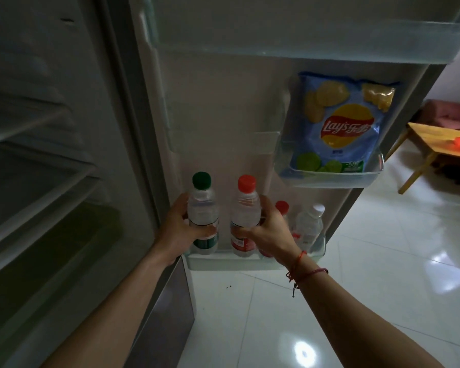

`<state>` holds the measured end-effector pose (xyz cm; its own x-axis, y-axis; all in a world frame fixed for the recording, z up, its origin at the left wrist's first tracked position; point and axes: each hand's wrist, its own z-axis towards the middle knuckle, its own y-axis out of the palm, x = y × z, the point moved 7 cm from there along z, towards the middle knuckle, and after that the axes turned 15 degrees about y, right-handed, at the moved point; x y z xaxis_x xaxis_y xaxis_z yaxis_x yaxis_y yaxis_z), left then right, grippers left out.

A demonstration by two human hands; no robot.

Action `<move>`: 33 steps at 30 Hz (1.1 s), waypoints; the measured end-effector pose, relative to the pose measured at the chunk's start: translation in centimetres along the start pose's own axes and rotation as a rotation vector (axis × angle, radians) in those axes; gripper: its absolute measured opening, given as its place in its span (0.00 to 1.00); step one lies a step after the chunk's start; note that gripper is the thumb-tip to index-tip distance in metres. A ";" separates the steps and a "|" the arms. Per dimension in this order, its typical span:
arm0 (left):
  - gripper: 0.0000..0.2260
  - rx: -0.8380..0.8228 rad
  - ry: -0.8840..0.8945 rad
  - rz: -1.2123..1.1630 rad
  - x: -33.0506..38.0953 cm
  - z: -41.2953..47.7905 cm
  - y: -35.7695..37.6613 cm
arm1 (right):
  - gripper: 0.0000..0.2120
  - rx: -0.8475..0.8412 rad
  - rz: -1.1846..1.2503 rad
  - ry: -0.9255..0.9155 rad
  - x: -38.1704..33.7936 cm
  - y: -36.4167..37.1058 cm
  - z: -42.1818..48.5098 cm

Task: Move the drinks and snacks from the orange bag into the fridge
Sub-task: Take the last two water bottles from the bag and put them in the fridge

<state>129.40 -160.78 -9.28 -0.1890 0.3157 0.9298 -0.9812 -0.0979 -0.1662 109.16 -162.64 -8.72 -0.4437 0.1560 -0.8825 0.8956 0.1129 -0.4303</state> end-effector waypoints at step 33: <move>0.32 -0.057 -0.144 0.120 -13.2 1.8 3.2 | 0.32 0.089 -0.115 0.146 8.6 4.5 7.2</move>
<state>128.79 -166.95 -21.53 -0.3016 0.1661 0.9389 -0.9532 -0.0722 -0.2935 109.64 -167.88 -19.63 -0.5372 0.2885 -0.7926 0.8354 0.0523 -0.5472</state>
